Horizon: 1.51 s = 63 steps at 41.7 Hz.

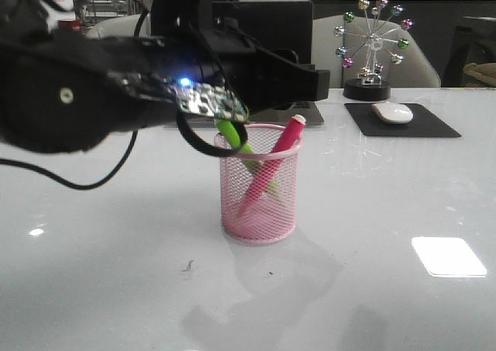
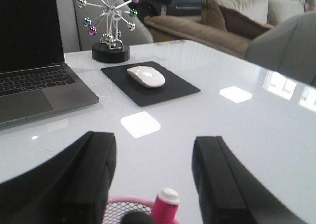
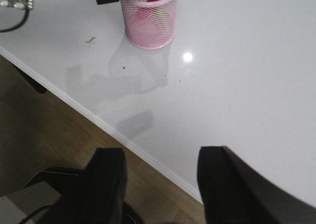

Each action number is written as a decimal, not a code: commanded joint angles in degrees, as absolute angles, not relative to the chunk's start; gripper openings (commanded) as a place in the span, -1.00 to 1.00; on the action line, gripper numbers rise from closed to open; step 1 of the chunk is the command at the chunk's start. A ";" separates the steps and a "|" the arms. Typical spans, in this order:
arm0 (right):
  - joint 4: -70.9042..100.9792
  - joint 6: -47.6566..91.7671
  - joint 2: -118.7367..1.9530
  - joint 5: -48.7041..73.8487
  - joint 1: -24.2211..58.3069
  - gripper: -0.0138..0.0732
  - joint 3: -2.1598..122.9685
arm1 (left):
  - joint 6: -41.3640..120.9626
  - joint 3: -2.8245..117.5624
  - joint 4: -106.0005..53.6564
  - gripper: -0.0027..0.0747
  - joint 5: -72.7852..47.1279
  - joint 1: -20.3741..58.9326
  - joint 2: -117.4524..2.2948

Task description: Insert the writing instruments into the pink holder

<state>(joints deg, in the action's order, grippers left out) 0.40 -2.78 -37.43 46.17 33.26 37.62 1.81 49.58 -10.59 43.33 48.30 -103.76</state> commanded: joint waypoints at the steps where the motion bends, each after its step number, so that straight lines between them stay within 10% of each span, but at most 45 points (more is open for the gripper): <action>1: 0.42 -2.45 -37.31 42.96 33.08 0.34 39.16 | 8.72 52.45 -10.51 0.17 36.47 48.56 -96.13; 27: 0.42 -2.45 -37.31 42.96 33.08 0.34 39.16 | 10.24 59.82 -4.45 0.17 -34.13 48.48 -63.20; 63: -2.10 -1.96 -37.31 40.28 33.08 0.33 37.59 | 0.80 36.26 0.00 0.15 -38.60 48.48 -35.64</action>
